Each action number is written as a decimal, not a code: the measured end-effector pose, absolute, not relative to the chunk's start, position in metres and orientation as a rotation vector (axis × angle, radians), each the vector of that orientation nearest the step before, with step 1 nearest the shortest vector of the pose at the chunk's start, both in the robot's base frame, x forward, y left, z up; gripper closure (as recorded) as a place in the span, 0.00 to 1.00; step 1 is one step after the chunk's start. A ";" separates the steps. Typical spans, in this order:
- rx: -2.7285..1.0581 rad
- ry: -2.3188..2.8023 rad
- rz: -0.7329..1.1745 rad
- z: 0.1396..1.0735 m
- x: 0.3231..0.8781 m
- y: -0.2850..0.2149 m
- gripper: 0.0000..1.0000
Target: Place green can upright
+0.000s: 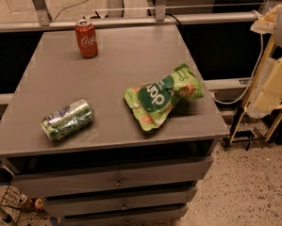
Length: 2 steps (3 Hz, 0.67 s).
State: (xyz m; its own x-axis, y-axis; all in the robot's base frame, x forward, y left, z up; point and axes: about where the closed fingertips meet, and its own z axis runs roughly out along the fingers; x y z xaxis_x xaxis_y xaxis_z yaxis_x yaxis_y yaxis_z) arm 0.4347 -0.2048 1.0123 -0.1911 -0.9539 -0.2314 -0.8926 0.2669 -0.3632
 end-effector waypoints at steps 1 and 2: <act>-1.672 2.138 -0.205 1.012 0.435 -0.205 0.00; -1.777 2.047 -0.233 1.018 0.434 -0.188 0.00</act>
Offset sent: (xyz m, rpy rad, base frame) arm 0.0015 0.0467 0.0041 -0.1030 -0.0349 0.2720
